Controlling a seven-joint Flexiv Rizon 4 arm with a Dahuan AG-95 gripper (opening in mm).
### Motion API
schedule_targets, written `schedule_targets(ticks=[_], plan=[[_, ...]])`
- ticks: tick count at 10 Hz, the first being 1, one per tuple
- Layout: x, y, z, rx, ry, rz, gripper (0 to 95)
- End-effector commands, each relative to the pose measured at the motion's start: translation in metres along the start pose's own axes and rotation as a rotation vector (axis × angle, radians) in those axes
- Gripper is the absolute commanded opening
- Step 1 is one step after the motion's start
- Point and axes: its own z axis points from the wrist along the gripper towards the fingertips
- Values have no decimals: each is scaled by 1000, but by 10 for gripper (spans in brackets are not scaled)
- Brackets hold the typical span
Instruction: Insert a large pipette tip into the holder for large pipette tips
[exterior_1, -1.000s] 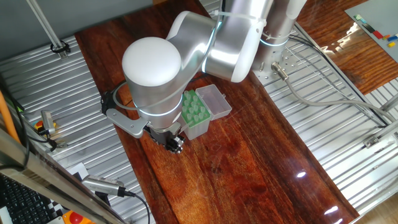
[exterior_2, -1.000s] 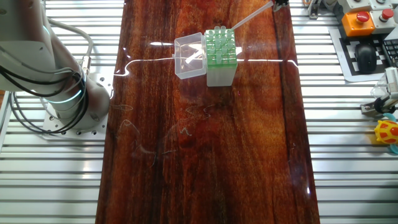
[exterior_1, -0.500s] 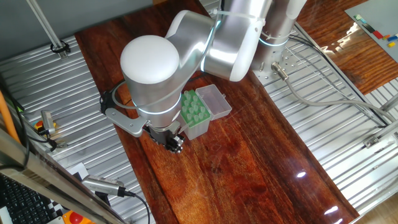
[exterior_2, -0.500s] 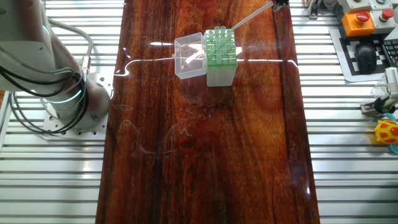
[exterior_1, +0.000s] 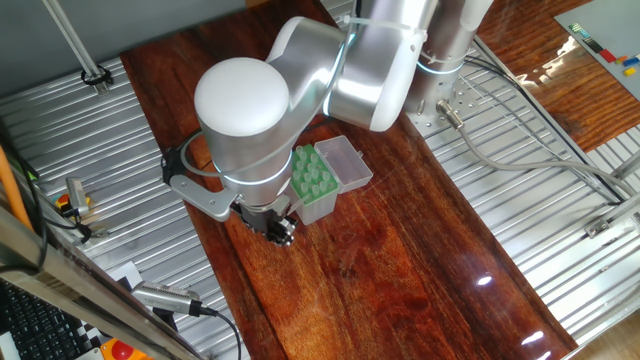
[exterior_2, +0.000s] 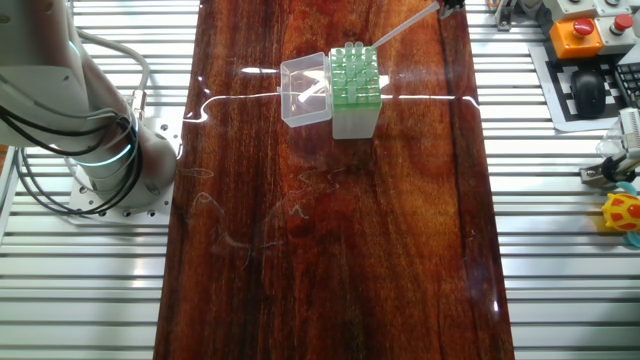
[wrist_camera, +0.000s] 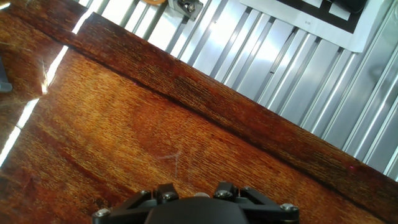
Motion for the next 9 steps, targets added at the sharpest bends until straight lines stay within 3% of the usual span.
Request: schedule_targets(ticks=[1, 9], plan=[[1, 0, 0, 1, 4, 6, 380], [0, -1, 1, -1, -2, 19, 380]])
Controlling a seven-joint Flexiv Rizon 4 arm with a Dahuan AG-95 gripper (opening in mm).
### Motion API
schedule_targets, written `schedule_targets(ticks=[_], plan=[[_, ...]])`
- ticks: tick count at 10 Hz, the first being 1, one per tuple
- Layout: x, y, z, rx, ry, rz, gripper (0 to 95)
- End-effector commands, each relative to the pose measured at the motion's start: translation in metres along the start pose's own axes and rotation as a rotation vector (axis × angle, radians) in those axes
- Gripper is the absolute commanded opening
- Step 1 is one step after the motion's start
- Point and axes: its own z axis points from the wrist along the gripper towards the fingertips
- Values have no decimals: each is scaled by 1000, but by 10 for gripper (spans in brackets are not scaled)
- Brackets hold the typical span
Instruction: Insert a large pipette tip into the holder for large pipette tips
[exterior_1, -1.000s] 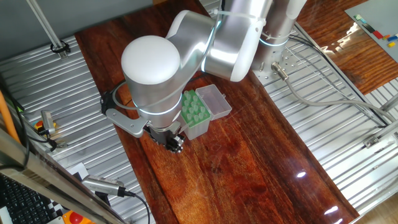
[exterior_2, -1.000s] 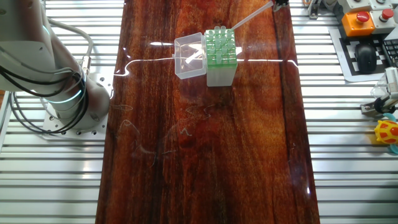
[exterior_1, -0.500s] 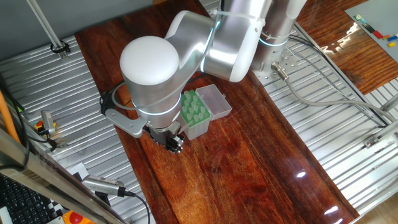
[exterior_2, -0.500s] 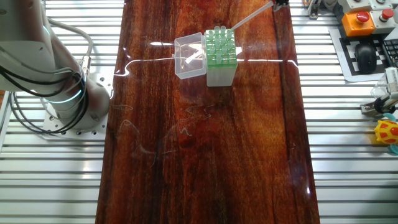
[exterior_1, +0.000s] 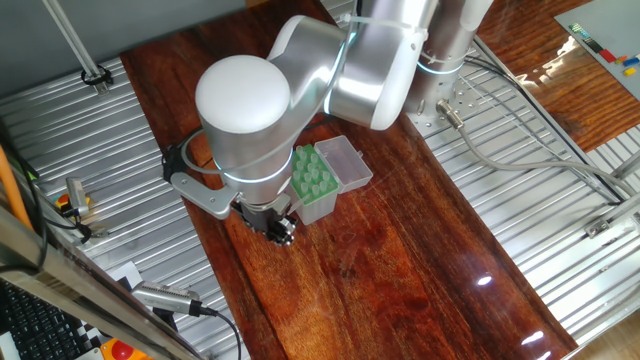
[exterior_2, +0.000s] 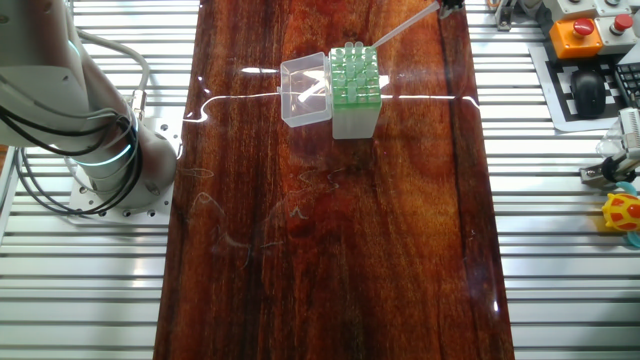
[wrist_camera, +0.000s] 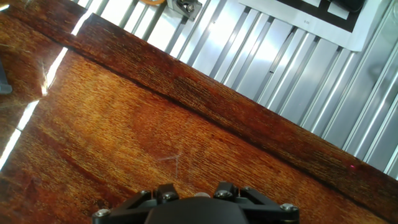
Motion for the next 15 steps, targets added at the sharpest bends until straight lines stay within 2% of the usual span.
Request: schedule_targets(ticks=[1, 4, 9, 10, 12, 13, 15], plan=[[-2, -2, 3, -1, 3, 0, 380], [-4, -7, 9, -10, 12, -4, 380], [-3, -6, 9, -39, 35, 30, 380], [0, -5, 10, -41, 34, 30, 190], [5, -2, 10, -43, 33, 33, 190], [6, -1, 10, -43, 35, 36, 0], [7, 0, 8, -44, 38, 41, 0]])
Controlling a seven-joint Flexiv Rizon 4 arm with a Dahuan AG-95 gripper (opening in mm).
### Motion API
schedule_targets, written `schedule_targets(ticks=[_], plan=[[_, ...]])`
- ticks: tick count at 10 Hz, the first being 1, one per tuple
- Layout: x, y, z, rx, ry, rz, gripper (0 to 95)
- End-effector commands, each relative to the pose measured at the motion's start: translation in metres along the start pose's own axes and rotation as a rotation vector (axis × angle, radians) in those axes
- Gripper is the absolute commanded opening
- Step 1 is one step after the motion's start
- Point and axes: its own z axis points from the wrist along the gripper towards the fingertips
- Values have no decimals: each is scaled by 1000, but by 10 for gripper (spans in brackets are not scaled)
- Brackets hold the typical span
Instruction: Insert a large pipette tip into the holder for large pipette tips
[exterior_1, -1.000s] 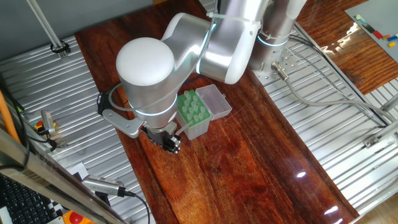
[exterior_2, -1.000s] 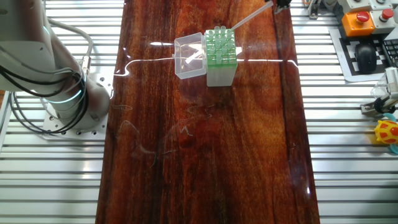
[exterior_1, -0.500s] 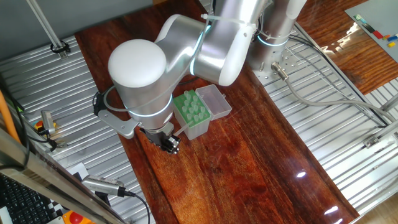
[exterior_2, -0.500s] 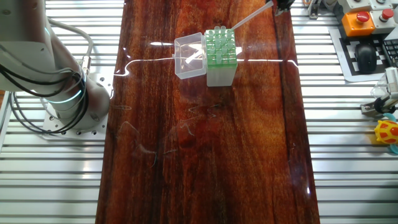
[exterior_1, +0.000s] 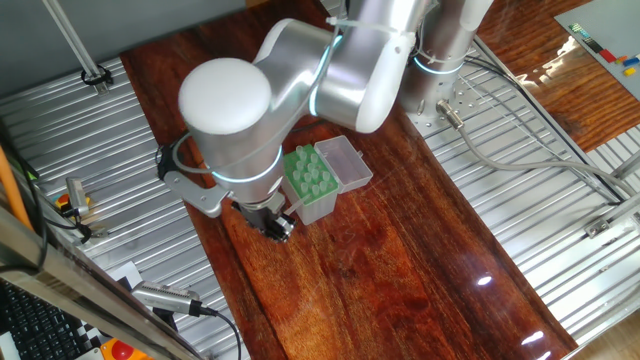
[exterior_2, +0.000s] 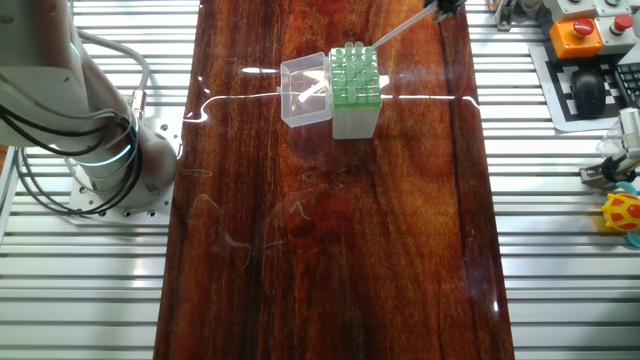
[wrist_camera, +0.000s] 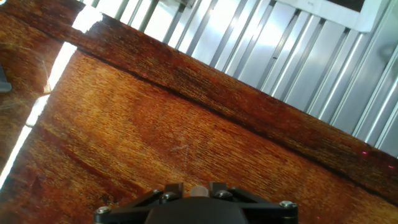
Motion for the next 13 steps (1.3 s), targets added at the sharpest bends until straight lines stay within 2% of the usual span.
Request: schedule_targets(ticks=[1, 4, 8, 13], plan=[[-2, 2, -2, -3, 5, 4, 0], [1, 5, -7, -16, -7, 3, 0], [8, 8, -16, -34, -51, 4, 0], [4, 6, -17, -25, -86, -17, 0]])
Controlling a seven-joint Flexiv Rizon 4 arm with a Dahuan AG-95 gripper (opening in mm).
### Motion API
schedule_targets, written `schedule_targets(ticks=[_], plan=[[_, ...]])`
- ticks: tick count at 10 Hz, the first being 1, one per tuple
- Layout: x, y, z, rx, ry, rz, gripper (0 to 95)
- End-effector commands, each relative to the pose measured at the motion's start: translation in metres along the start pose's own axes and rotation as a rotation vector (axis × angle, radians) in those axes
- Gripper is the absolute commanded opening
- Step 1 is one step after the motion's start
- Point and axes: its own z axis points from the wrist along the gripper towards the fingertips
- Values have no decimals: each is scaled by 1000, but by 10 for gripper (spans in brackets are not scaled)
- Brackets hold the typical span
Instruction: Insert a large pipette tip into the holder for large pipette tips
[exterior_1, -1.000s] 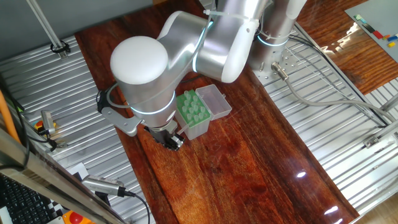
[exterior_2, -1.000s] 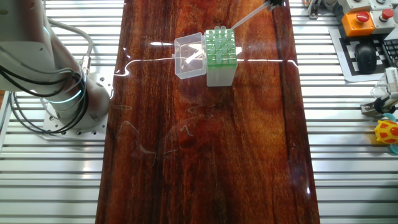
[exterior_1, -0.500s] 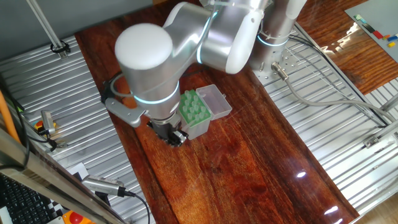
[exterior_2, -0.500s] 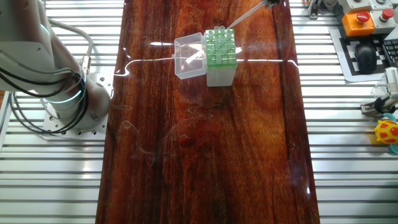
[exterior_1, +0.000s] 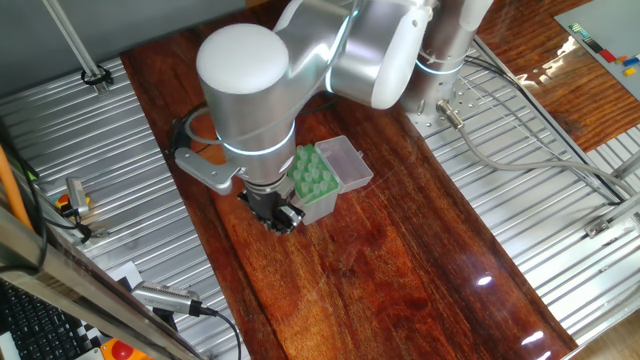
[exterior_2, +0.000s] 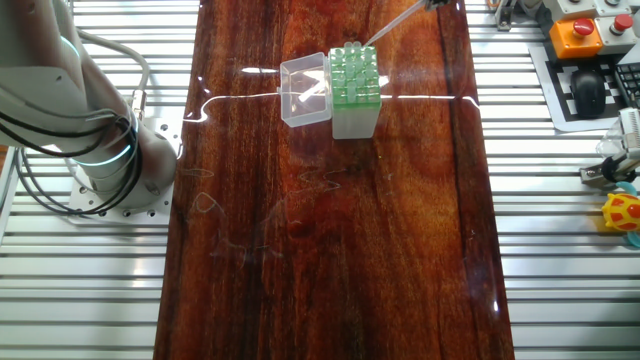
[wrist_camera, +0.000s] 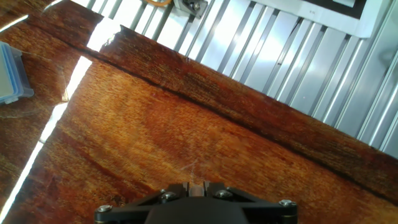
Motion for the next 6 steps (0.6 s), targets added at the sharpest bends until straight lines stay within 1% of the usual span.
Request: schedule_targets(ticks=[1, 2, 3, 5, 6], plan=[[-5, 0, -1, 1, -8, -10, 0], [-7, 0, -2, 0, -11, -12, 0], [-9, 0, -3, 0, -21, -15, 0], [-9, -1, -4, 5, -43, -27, 0], [-8, -1, -5, 7, -48, -30, 0]])
